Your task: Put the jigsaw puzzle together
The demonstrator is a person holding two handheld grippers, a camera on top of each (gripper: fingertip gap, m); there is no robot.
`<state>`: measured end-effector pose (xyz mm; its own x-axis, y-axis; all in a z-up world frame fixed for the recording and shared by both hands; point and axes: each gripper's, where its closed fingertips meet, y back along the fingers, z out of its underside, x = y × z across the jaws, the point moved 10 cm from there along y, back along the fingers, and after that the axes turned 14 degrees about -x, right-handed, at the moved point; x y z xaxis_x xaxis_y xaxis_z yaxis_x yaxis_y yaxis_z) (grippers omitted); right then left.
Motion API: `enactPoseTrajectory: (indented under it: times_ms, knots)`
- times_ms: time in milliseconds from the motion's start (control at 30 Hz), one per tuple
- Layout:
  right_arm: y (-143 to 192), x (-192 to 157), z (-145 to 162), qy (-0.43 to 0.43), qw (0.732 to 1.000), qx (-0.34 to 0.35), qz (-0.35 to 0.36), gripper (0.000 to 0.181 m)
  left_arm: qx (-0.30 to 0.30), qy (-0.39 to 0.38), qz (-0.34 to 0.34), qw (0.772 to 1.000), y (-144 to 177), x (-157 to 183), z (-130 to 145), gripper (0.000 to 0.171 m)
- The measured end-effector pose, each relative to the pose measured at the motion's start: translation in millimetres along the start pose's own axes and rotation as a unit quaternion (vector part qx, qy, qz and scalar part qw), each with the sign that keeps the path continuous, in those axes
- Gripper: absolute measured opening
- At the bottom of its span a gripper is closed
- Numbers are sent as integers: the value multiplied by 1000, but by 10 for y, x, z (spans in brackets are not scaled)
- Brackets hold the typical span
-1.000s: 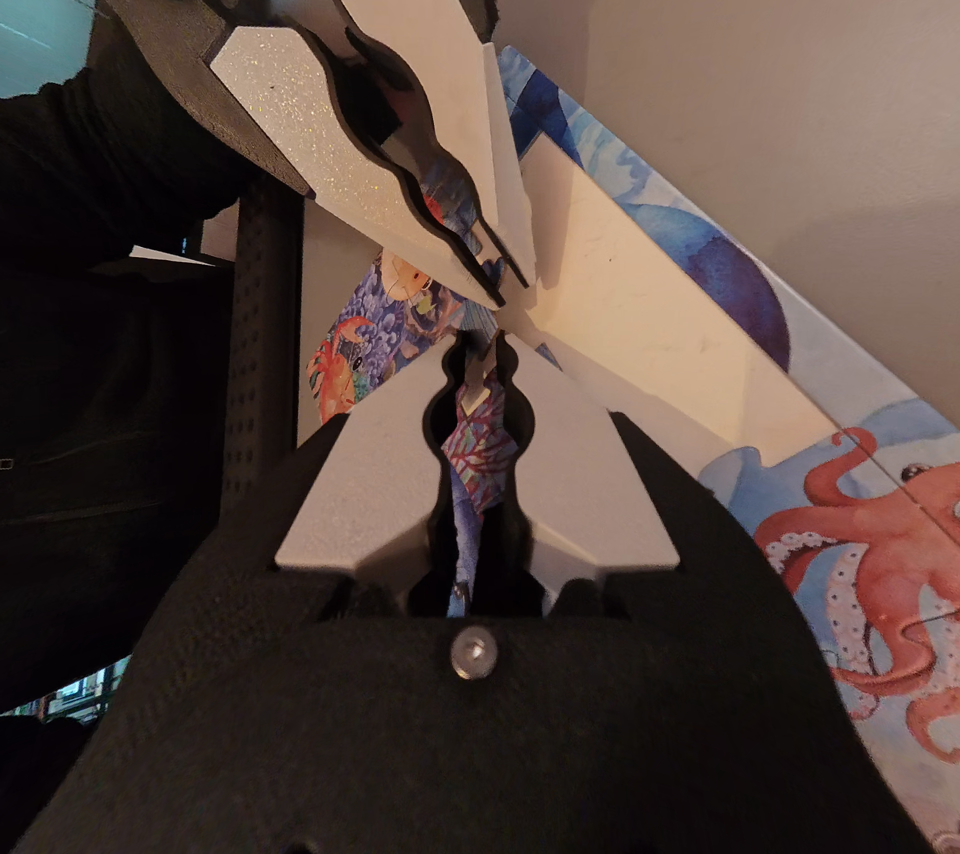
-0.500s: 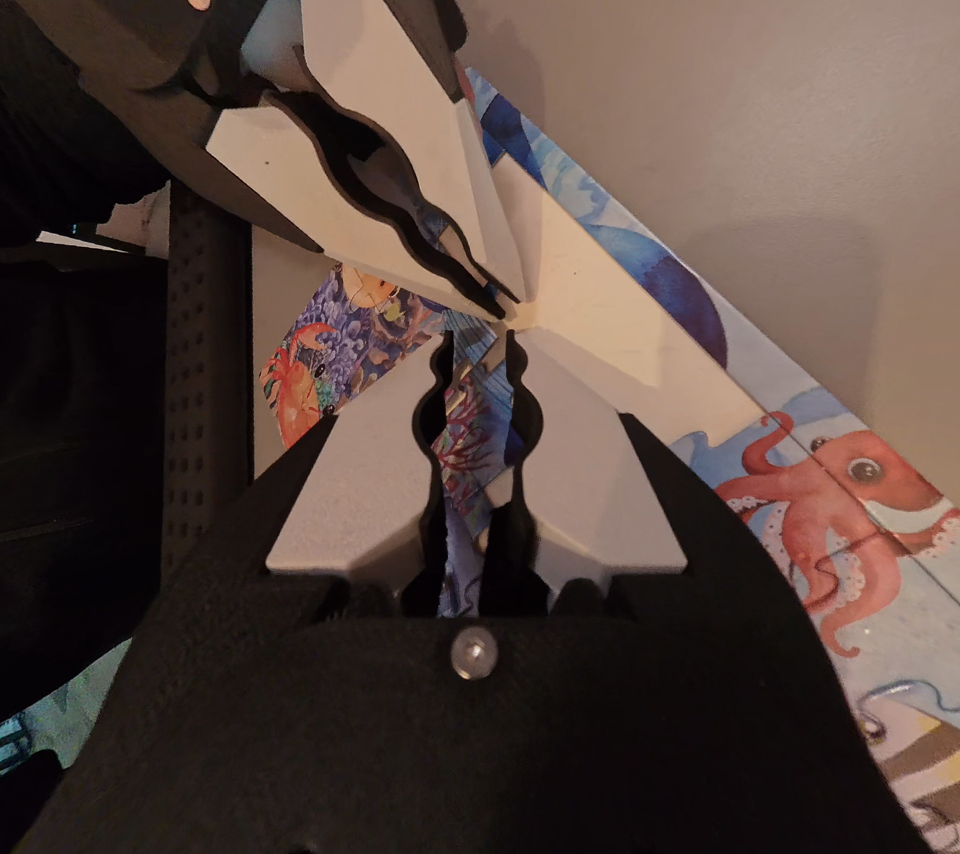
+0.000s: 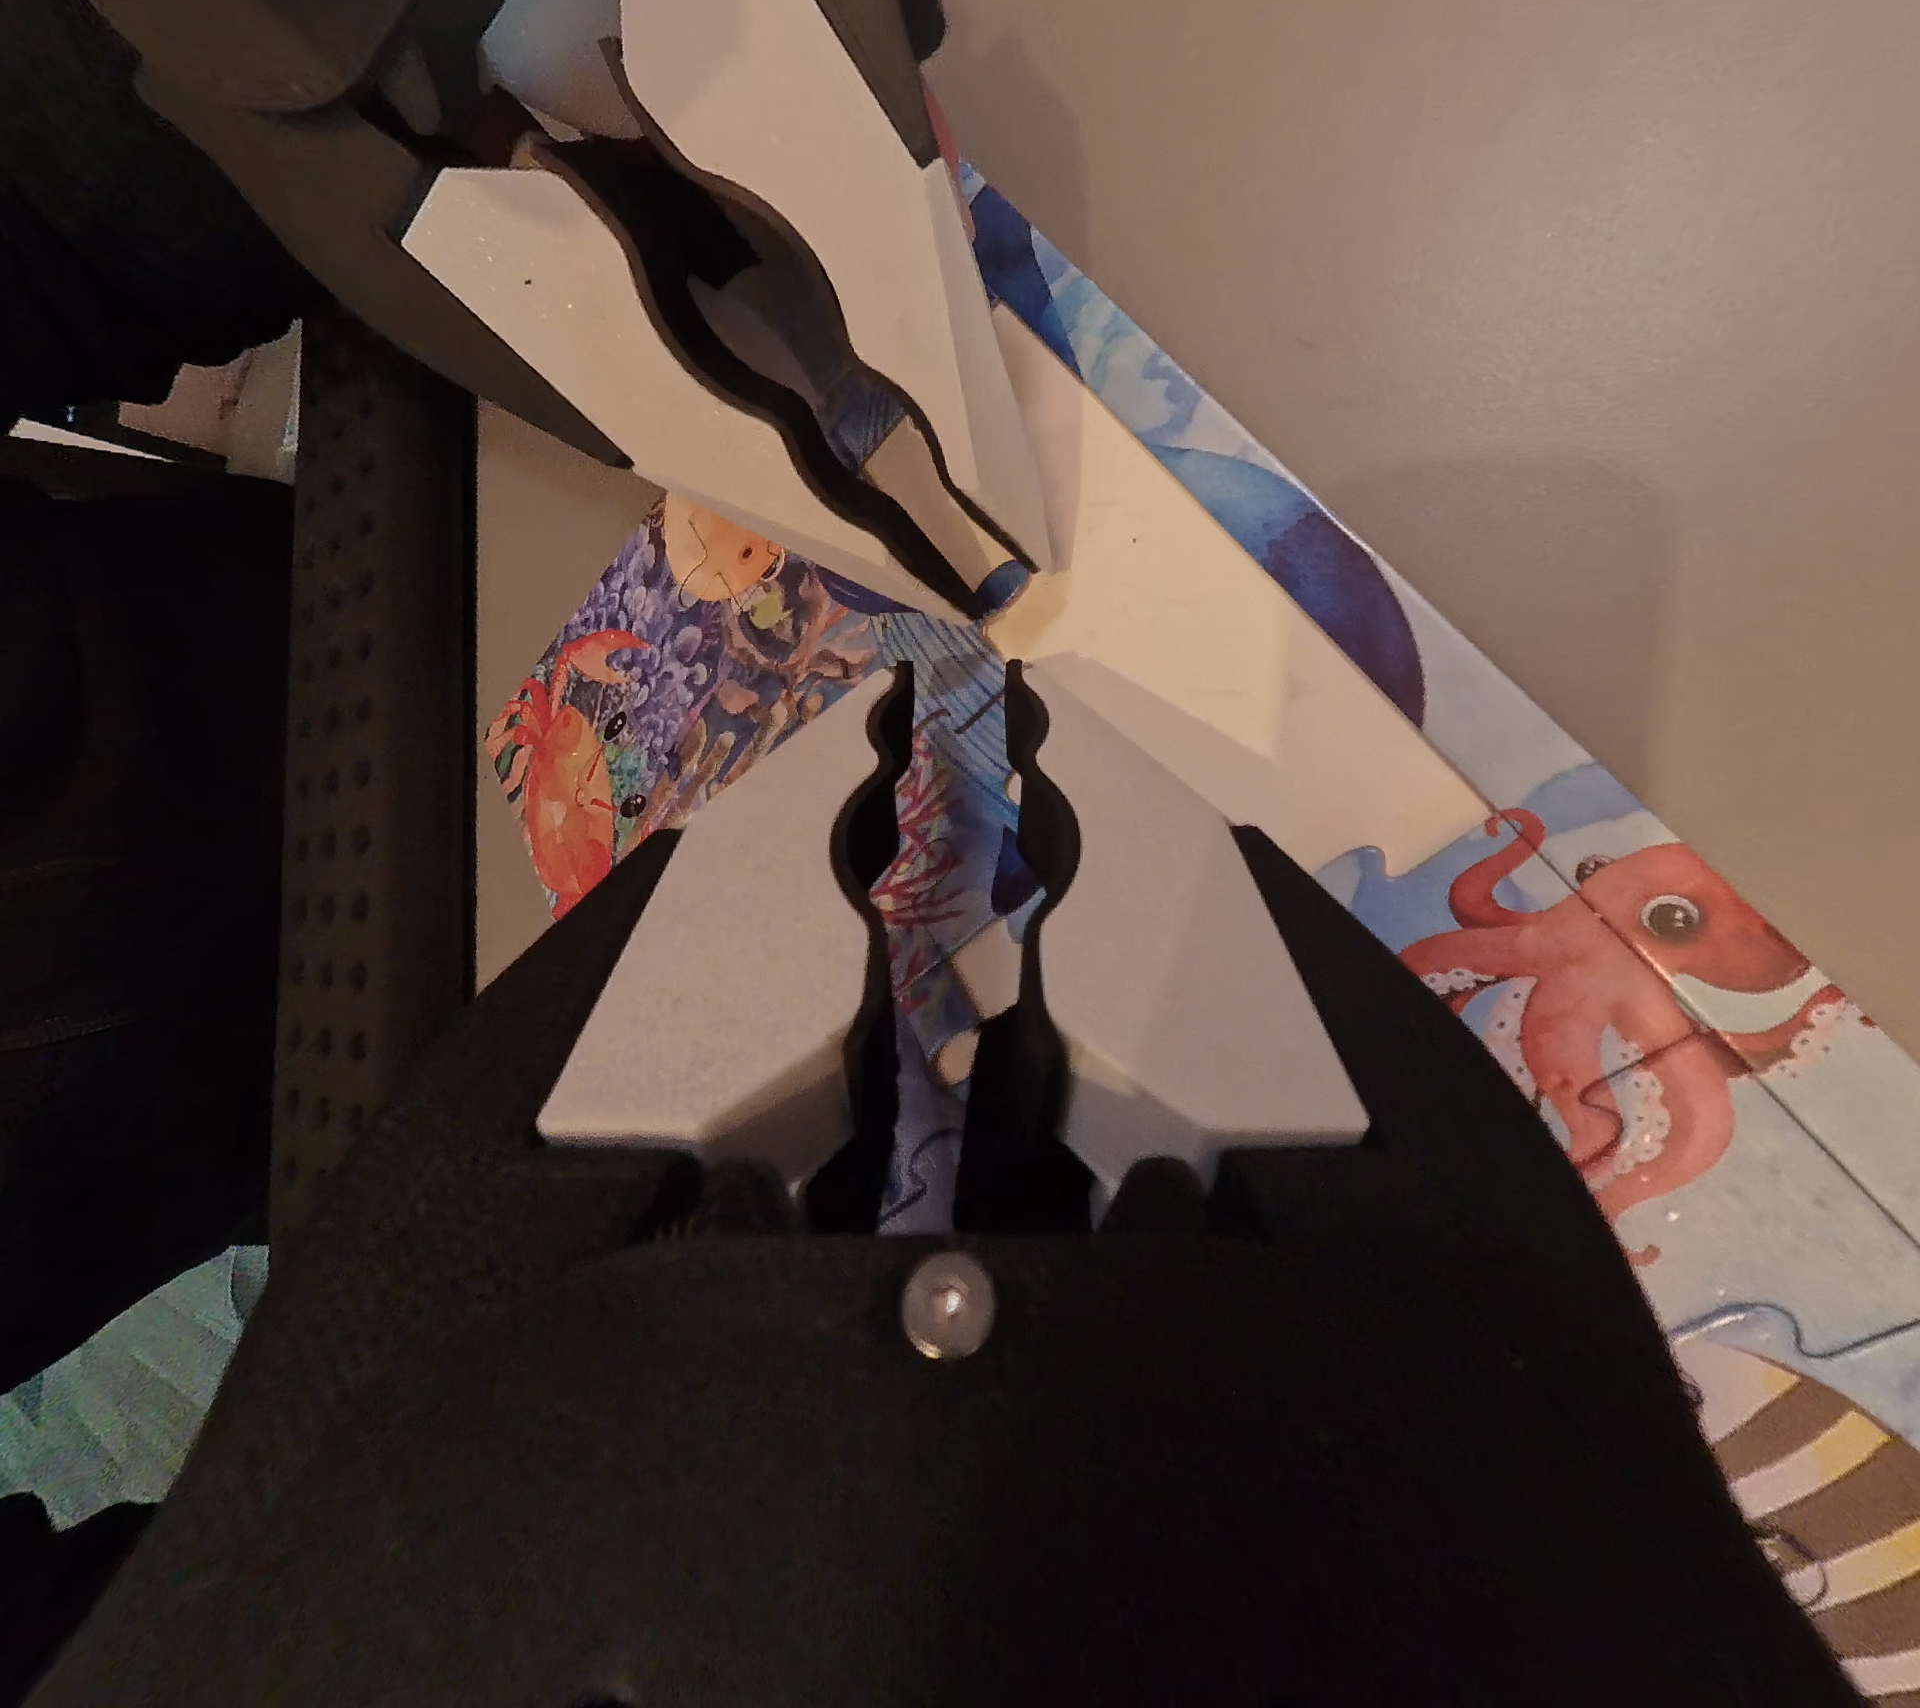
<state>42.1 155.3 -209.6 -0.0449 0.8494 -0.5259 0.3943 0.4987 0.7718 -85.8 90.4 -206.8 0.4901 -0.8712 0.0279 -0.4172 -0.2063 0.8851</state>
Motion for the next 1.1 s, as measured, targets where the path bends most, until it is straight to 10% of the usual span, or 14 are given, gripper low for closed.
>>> enactPoseTrajectory:
  times_ms: [1100]
  knots:
    - [-194, -205, -161, 70, 994, -39, 71, 0, 7, 88, -151, 985, 835, -618, 575, 9]
